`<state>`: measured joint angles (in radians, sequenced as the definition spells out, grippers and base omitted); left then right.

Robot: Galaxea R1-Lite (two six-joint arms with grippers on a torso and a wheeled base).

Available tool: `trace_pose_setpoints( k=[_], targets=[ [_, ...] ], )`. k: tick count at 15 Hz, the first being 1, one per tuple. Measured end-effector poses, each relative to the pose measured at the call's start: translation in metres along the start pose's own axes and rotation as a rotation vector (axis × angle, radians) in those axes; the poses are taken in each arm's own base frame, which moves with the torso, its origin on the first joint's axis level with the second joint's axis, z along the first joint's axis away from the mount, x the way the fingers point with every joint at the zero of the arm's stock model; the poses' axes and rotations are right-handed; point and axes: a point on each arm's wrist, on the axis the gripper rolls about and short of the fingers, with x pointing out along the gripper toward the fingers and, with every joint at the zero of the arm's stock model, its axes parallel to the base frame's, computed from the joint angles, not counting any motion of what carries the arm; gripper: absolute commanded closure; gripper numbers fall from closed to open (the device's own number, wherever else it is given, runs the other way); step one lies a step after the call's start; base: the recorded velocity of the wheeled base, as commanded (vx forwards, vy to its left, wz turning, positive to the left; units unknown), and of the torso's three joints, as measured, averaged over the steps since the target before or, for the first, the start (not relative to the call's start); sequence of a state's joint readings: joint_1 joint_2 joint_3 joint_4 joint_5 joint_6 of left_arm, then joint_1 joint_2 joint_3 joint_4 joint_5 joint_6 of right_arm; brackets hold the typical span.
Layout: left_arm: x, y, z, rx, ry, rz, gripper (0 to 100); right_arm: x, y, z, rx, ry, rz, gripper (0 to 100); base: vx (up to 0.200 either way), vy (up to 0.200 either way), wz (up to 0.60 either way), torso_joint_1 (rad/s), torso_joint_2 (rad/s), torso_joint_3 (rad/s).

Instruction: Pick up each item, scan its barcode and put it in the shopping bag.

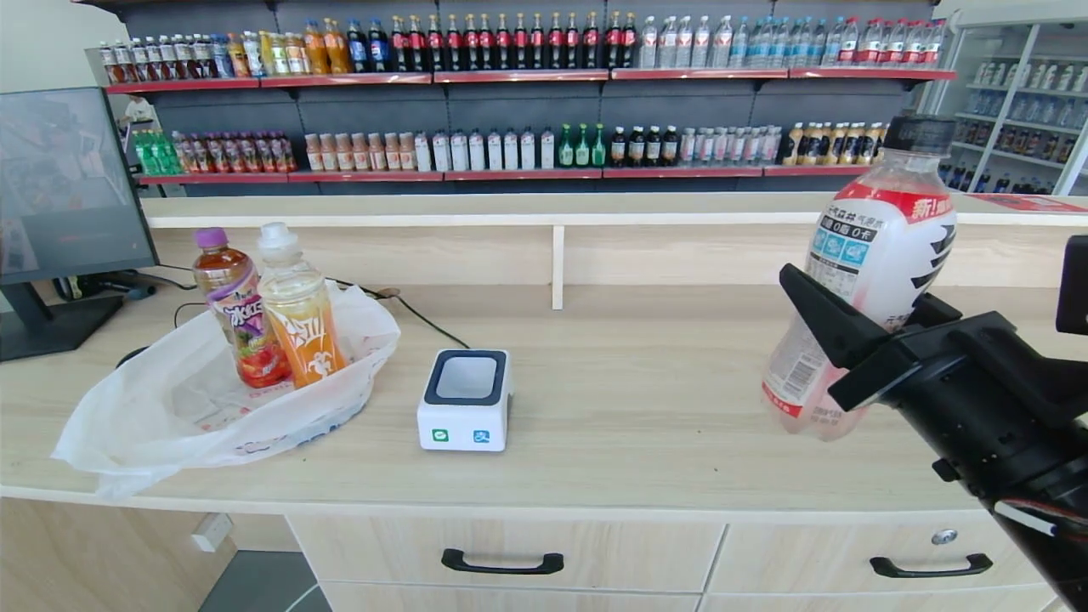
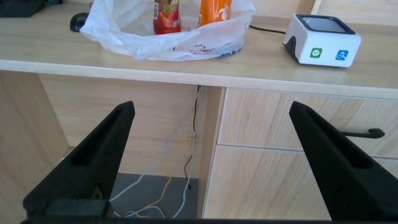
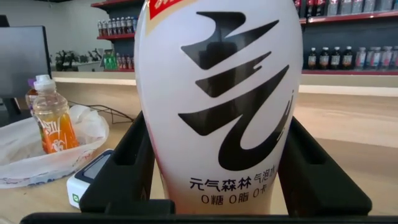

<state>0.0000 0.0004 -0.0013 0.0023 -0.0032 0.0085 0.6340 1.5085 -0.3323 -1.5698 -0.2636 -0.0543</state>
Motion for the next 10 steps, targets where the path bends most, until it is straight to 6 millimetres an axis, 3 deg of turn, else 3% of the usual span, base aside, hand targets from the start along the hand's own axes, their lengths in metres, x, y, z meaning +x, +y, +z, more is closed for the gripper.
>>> trace_pose_setpoints(
  k=[1, 3, 7, 10],
  targets=[
    [0.0, 0.0, 0.0, 0.0, -0.001, 0.0, 0, 0.001, 0.0, 0.001, 0.002, -0.007, -0.002, 100, 0.0, 0.0, 0.0, 0.0, 0.0, 0.0],
    [0.0, 0.0, 0.0, 0.0, -0.001, 0.0, 0, 0.003, 0.0, 0.002, 0.003, -0.014, -0.002, 100, -0.2, 0.0, 0.0, 0.002, 0.0, 0.0],
    [0.0, 0.0, 0.0, 0.0, 0.0, 0.0, 0, 0.018, 0.005, 0.0, 0.007, -0.032, 0.014, 100, 0.0, 0.0, 0.0, 0.0, 0.0, 0.0],
    [0.0, 0.0, 0.0, 0.0, 0.0, 0.0, 0, 0.027, 0.007, -0.008, -0.003, -0.009, 0.01, 100, 0.0, 0.2, 0.0, 0.007, 0.01, -0.001]
  ],
)
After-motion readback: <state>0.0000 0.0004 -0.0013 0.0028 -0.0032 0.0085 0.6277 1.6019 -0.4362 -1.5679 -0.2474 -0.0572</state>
